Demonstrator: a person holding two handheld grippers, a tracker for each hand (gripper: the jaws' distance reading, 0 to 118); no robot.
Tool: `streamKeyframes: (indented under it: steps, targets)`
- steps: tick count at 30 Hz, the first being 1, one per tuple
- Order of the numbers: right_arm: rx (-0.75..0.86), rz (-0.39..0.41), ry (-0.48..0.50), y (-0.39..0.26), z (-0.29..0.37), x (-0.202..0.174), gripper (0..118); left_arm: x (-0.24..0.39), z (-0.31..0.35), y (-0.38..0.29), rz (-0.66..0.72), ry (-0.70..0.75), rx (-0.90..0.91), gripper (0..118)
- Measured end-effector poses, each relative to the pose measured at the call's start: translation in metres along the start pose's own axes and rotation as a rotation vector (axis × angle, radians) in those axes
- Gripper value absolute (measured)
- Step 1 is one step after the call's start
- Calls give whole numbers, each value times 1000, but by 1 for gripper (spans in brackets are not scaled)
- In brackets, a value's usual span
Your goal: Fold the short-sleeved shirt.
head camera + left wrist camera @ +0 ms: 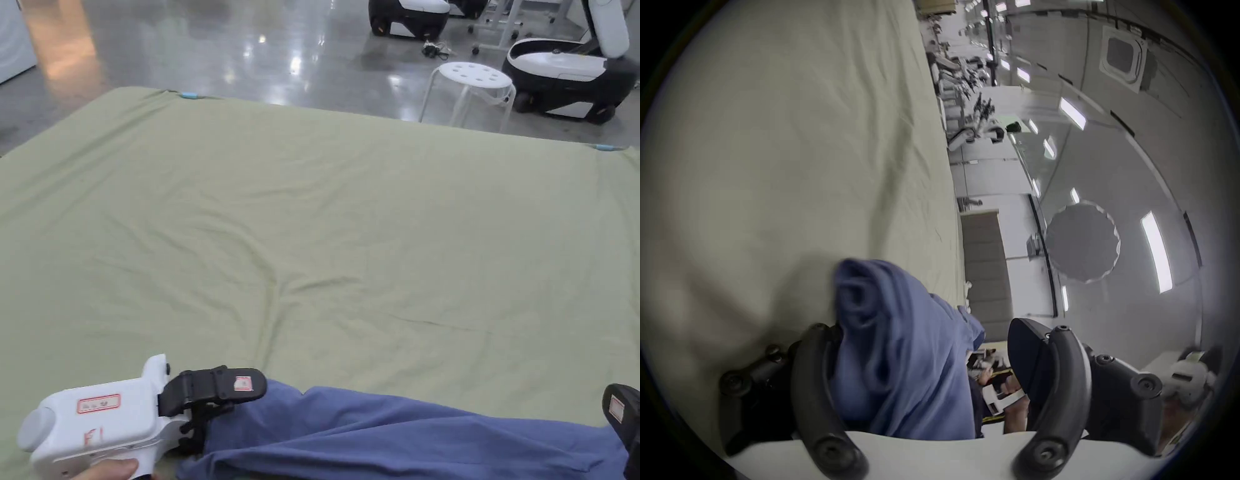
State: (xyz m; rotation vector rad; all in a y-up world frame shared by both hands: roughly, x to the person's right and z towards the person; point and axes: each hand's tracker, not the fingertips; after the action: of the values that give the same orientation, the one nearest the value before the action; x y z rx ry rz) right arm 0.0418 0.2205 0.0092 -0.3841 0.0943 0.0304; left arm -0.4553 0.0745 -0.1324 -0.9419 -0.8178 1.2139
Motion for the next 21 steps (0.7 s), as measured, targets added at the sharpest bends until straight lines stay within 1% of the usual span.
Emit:
streamKeyframes:
  steps: [2,3,4,5,6,7,8,10,12,14,16,18,19,20,21]
  targets:
    - [0,-11,0,2,0,1,2,12,-16,-2,-89,84,-60,83]
    - [1,-17,-1,3,0,1,2,11,-9,5,-120,164,-96,63]
    - [4,-21,-4,4,1,1,2,16,-14,6,-121,300,-121,28]
    - [8,-26,-4,4,2,2,2,14,-19,4,-102,480,-116,9]
    - [12,-31,0,5,4,2,2,13,-14,3,-60,376,-113,9]
    - [16,-34,3,5,5,2,2,18,-9,5,-60,349,-95,9]
    - [19,-34,7,5,7,1,2,30,-14,4,-73,456,-86,9]
    - [27,-35,13,5,11,1,2,54,-19,-3,-197,581,-41,9]
    - [41,-45,17,6,17,2,2,73,-11,-6,-249,706,32,9]
    - [60,-63,26,7,24,5,2,84,6,-1,-252,804,130,9]
    - [78,-80,37,8,29,7,2,93,14,2,-267,910,170,9]
    - [94,-87,48,7,34,9,2,105,14,-3,-271,962,209,9]
    - [105,-89,50,8,36,9,2,114,10,-9,-261,953,204,9]
    - [115,-90,52,8,38,10,2,127,3,-19,-285,947,225,9]
    - [127,-91,53,9,41,11,2,141,-7,-29,-344,970,238,9]
